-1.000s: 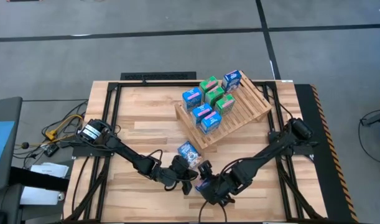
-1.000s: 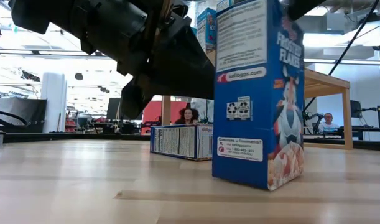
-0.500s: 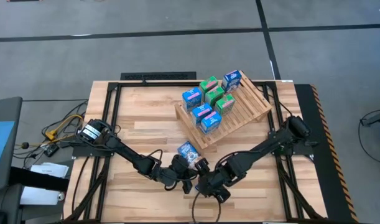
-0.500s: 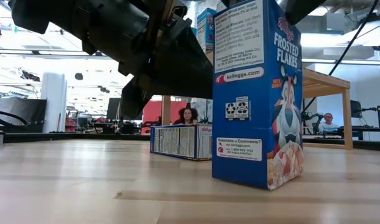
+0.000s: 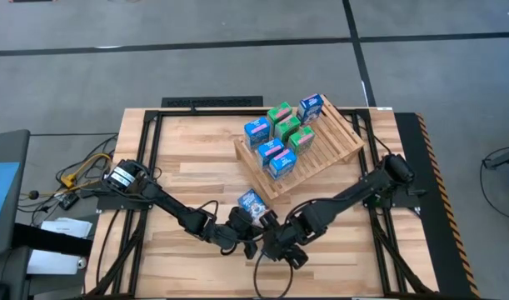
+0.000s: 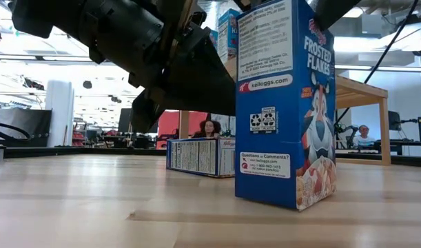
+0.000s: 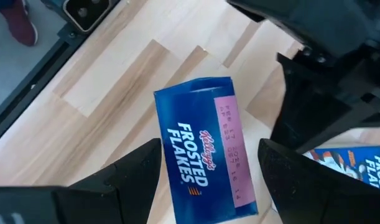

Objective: Stack cereal on shelf
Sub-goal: Put the bottom blue cereal align with the other blue cereal box on the shelf

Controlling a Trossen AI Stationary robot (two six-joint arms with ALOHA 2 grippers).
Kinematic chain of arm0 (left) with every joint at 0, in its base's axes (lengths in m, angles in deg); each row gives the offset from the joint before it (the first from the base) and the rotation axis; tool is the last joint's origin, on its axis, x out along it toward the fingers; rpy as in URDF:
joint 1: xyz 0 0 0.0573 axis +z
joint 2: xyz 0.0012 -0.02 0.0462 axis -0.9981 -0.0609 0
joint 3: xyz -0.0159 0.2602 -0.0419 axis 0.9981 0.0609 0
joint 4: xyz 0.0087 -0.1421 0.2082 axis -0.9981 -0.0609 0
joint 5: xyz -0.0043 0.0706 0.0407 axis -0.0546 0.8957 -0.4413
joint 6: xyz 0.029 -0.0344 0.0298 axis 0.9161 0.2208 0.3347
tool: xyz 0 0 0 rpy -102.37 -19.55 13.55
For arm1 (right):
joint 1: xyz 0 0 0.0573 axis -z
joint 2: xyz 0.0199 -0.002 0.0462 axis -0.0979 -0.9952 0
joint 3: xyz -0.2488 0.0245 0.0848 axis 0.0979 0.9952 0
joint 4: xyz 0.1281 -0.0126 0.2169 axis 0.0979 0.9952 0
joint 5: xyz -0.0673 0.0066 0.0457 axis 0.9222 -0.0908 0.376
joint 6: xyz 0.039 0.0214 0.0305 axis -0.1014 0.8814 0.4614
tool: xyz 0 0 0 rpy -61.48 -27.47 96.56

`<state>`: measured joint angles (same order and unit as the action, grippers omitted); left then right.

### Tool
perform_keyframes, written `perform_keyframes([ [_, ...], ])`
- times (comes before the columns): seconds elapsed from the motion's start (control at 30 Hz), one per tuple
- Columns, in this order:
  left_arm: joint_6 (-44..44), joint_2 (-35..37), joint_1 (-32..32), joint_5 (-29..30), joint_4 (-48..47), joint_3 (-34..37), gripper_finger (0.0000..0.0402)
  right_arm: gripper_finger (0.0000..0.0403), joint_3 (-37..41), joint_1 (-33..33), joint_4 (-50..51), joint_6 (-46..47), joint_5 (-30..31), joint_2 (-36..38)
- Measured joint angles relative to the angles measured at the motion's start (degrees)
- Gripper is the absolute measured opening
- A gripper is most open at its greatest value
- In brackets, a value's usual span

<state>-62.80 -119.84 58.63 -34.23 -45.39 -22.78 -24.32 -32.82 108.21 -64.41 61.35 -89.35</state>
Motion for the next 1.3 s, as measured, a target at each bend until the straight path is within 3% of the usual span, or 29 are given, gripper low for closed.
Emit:
perform_keyframes([
  [0.67,-0.59,0.0,0.07,1.51,0.06,0.0,0.0017,0.0287,1.81,0.09,-0.99,0.26,-1.14,-0.07],
  [1.3,-0.59,0.0,0.2,1.15,0.08,0.0,0.0017,0.0168,1.78,-0.17,1.11,0.77,-1.41,0.02],
])
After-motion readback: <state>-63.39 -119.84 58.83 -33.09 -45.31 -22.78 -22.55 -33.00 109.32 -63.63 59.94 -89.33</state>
